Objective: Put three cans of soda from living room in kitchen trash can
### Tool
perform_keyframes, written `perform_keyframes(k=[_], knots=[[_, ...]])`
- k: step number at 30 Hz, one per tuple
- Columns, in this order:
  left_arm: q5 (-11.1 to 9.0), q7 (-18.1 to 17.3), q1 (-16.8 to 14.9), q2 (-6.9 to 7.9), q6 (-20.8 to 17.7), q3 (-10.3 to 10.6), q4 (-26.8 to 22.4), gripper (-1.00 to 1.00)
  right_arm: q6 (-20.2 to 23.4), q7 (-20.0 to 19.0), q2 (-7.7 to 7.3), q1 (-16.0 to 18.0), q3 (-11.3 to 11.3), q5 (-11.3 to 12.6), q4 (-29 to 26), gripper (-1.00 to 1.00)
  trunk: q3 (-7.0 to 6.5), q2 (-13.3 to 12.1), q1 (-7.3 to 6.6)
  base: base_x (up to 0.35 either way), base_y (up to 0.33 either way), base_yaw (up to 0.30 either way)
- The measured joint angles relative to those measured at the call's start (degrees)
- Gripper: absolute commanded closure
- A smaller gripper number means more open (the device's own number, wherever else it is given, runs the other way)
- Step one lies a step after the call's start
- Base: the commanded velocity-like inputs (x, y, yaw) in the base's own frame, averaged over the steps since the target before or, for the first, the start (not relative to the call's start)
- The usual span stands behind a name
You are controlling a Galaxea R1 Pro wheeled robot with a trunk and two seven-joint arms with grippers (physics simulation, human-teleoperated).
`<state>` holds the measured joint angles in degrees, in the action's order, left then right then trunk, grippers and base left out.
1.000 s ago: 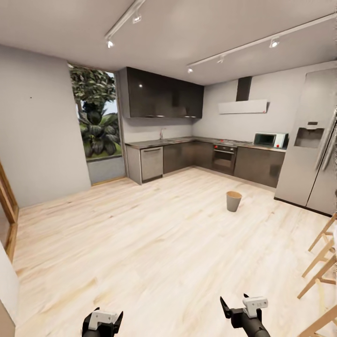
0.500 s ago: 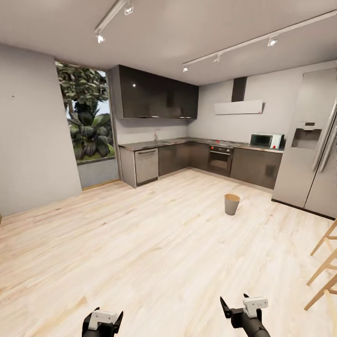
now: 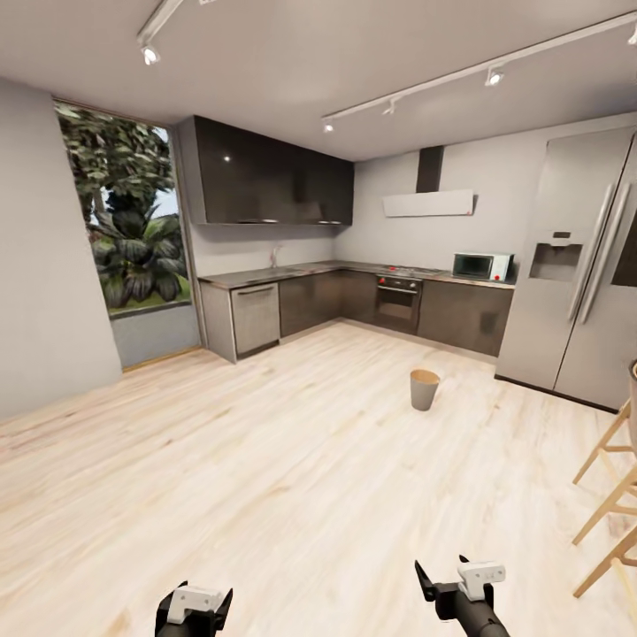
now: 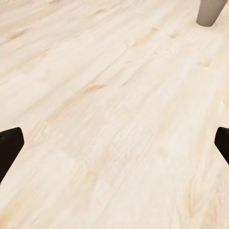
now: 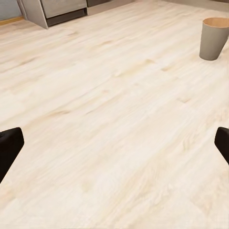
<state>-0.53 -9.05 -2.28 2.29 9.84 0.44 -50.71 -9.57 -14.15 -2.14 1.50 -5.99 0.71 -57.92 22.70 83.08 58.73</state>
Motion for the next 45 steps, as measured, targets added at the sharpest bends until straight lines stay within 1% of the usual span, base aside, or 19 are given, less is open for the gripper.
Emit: perform_keyframes(k=[11,45], knots=[[0.0,0.0,0.0,0.00,0.0,0.0,0.0,-1.00,0.0,0.0,-0.03,0.0,-0.2,0.1,0.0,-1.00,0.22,0.0,0.00,0.310,0.074,-0.190],[0.0,0.0,0.0,0.00,0.0,0.0,0.0,-1.00,0.0,0.0,-0.03,0.0,-0.1,0.0,0.0,-1.00,0.29,0.0,0.00,0.310,0.074,-0.235]])
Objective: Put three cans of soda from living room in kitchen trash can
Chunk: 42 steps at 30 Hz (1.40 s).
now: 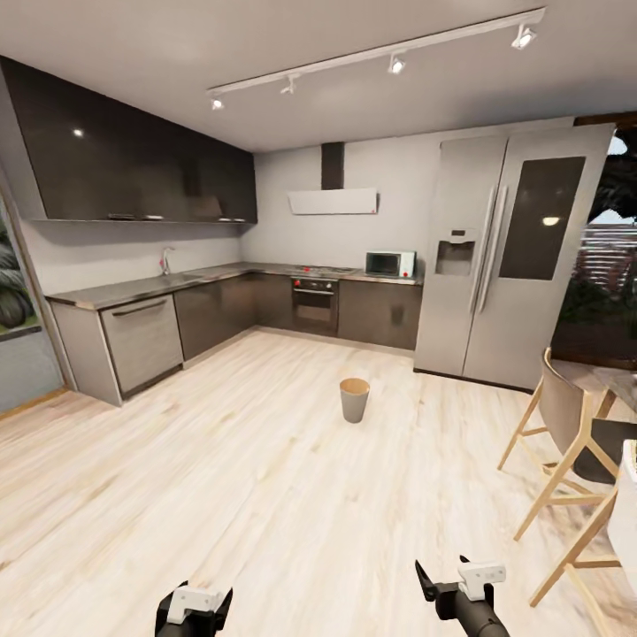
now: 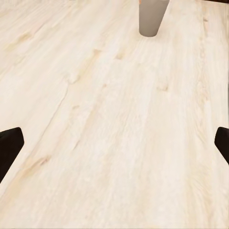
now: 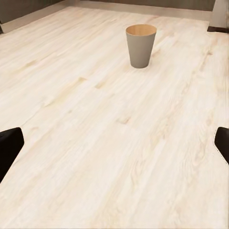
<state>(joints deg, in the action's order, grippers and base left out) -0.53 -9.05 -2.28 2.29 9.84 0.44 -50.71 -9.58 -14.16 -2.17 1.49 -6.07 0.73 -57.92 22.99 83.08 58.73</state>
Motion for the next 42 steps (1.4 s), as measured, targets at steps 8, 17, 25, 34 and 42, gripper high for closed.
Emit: perform_keyframes(k=[8,17,25,34,42], knots=[[0.0,0.0,0.0,0.00,0.0,0.0,0.0,-1.00,0.0,0.0,0.04,0.0,0.0,0.0,0.0,-1.00,0.00,0.0,0.00,0.310,0.075,-0.241],[0.0,0.0,0.0,0.00,0.4,-0.2,0.0,-1.00,0.0,0.0,0.06,0.0,0.0,0.0,0.0,-1.00,0.02,0.0,0.00,0.289,0.154,-0.190],[0.0,0.0,0.0,0.00,0.5,-0.2,0.0,-1.00,0.0,0.0,0.13,0.0,0.1,0.0,0.0,-1.00,0.17,0.0,0.00,0.267,0.185,-0.028],[0.0,0.0,0.0,0.00,0.5,-0.1,0.0,-1.00,0.0,0.4,0.15,0.0,0.1,0.0,0.0,-1.00,0.86,0.0,0.00,0.253,0.197,-0.002],[0.0,0.0,0.0,0.00,0.5,-0.1,0.0,-1.00,0.0,0.5,0.14,0.0,0.1,0.0,0.0,-1.00,1.55,0.0,0.00,0.251,0.198,0.000]])
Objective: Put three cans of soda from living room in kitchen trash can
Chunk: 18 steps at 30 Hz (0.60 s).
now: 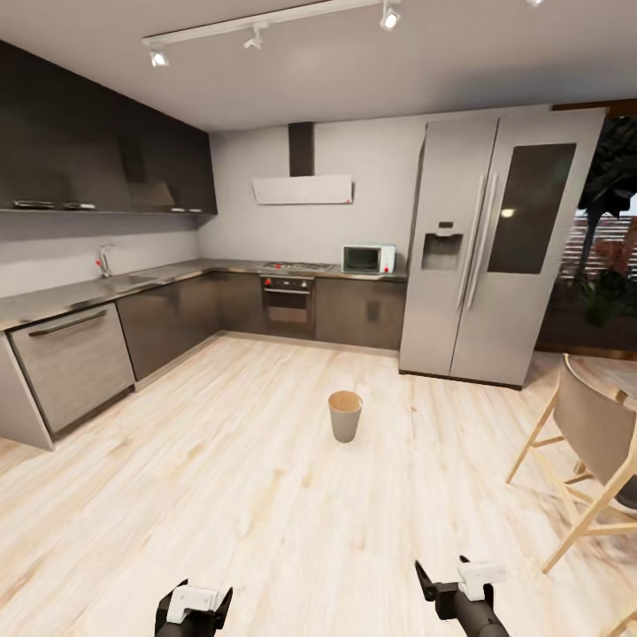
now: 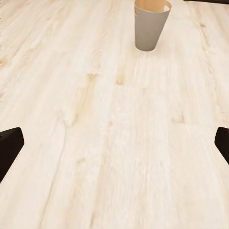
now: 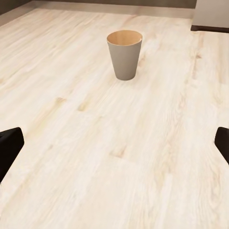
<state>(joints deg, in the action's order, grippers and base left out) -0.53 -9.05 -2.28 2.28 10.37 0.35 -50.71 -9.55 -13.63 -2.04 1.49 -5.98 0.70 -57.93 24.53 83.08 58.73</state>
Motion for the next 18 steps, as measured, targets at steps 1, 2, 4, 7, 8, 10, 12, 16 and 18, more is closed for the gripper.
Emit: perform_keyframes(k=[1,2,4,7,8,10,12,16,18], knots=[[0.0,0.0,0.0,0.00,0.0,0.0,0.0,-1.00,0.0,0.0,-0.01,0.0,0.0,0.0,0.0,-1.00,0.09,0.0,0.00,0.251,0.198,0.000],[0.0,0.0,0.0,0.00,0.0,0.0,0.0,-1.00,0.0,0.0,-0.03,0.0,0.0,0.0,0.0,-1.00,0.17,0.0,0.00,0.251,0.198,0.000],[0.0,0.0,0.0,0.00,0.0,0.0,0.0,-1.00,0.0,0.0,-0.05,0.0,0.0,0.0,0.0,-1.00,0.35,0.0,0.00,0.251,0.198,0.000],[0.0,0.0,0.0,0.00,0.0,-0.1,0.0,-1.00,0.0,0.0,-0.06,0.0,-0.1,0.0,0.0,-1.00,0.61,0.0,0.00,0.251,0.198,0.000],[0.0,0.0,0.0,0.00,0.0,-0.1,0.0,-1.00,0.0,0.0,-0.08,0.0,-0.1,0.0,0.0,-1.00,0.69,0.0,0.00,0.251,0.198,0.000],[0.0,0.0,0.0,0.00,0.0,-0.1,0.0,-1.00,0.0,0.0,-0.14,0.0,-0.1,0.0,0.0,-1.00,0.87,0.0,0.00,0.252,0.197,0.000],[0.0,0.0,0.0,0.00,0.0,-0.1,0.0,-1.00,0.0,0.0,-0.19,0.0,-0.1,0.0,0.0,-1.00,1.04,0.0,0.00,0.253,0.194,0.000],[0.0,0.0,0.0,0.00,0.0,-0.1,0.0,-1.00,0.0,0.0,-0.13,0.0,0.0,0.0,0.0,-1.00,1.25,0.0,0.00,0.257,0.186,0.000],[0.0,0.0,0.0,0.00,0.0,-0.1,0.0,-1.00,0.0,-0.1,-0.10,0.0,0.0,0.0,0.0,-1.00,1.28,0.0,0.00,0.260,0.168,0.000]])
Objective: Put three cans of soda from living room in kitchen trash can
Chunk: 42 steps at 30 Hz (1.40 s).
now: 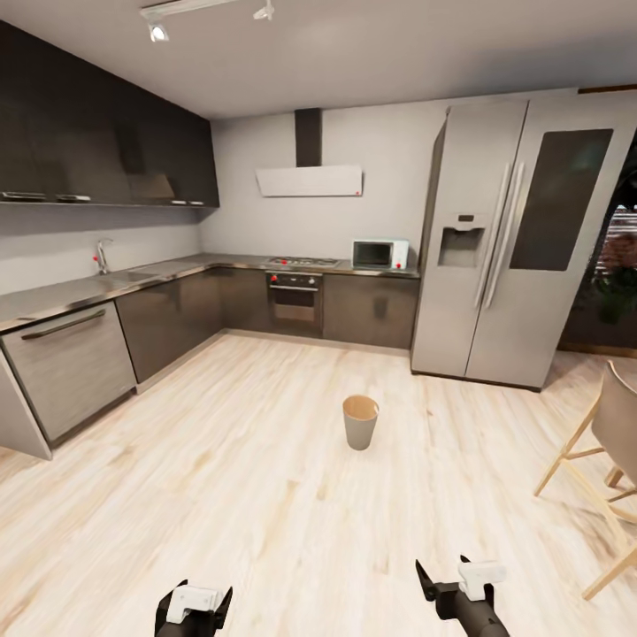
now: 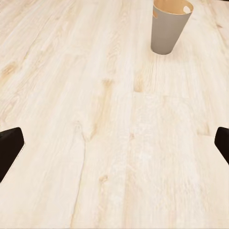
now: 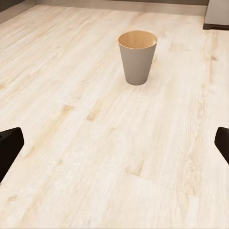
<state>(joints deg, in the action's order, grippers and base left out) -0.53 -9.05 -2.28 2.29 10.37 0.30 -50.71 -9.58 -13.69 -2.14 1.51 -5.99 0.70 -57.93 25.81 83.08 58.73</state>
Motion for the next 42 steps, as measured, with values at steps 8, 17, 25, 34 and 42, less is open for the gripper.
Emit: perform_keyframes(k=[8,17,25,34,42], knots=[[0.0,0.0,0.0,0.00,0.0,0.0,0.0,-1.00,0.0,0.0,-0.11,0.0,0.0,-0.1,0.0,-1.00,0.02,0.0,0.00,0.266,0.129,0.000],[0.0,0.0,0.0,0.00,0.0,0.0,0.0,-1.00,0.0,0.0,-0.10,0.0,0.0,0.0,0.0,-1.00,0.03,0.0,0.00,0.283,0.084,-0.101],[0.0,0.0,0.0,0.00,0.0,0.0,0.0,-1.00,0.0,-0.3,-0.07,0.0,-0.1,0.0,0.0,-1.00,0.03,0.0,0.00,0.287,0.080,-0.238],[0.0,0.0,0.0,0.00,0.0,0.0,0.0,-1.00,0.0,-0.3,-0.03,0.0,0.0,0.0,0.0,-1.00,0.03,0.0,0.00,0.287,0.079,-0.139],[0.0,0.0,0.0,0.00,0.0,0.0,0.0,-1.00,0.0,-0.3,0.02,0.0,0.1,-0.1,0.0,-1.00,0.06,0.0,0.00,0.287,0.079,-0.014]])
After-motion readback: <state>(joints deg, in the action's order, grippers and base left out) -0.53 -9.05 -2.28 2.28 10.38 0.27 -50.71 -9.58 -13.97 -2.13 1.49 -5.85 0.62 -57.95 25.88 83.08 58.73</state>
